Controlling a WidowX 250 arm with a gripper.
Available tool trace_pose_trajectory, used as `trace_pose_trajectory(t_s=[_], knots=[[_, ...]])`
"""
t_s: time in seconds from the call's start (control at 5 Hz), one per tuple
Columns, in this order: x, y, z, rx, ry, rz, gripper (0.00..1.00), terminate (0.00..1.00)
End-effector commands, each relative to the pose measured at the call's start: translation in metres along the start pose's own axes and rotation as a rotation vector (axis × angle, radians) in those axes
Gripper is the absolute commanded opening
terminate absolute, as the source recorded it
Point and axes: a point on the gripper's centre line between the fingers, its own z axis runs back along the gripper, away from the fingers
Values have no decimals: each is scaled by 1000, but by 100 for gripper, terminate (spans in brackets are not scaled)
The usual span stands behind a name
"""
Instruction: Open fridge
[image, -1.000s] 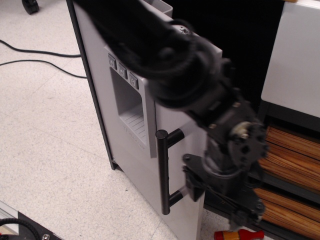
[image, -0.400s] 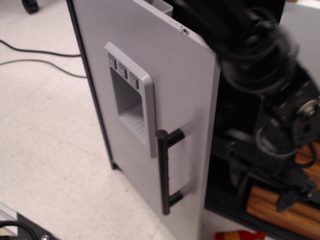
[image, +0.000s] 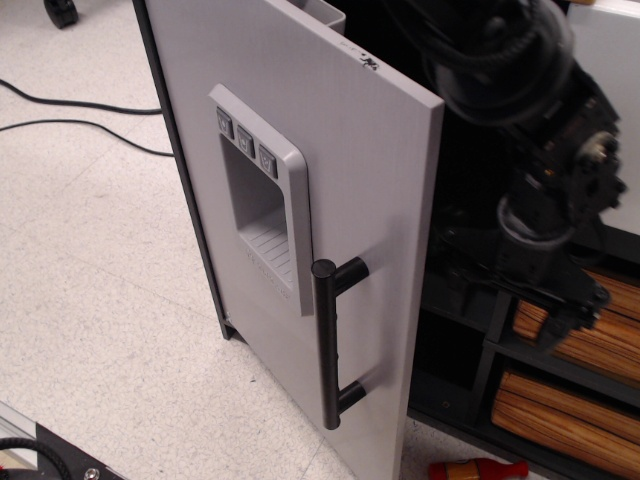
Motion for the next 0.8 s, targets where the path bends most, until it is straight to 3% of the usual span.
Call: trace_pose_trajectory(t_s=[0.0,0.4,0.6], knots=[[-8,57,35,20,-5,78,100,0],[-34,126,69,34,41,178,100,0],[-61,160,70,58,38,160,100,0]])
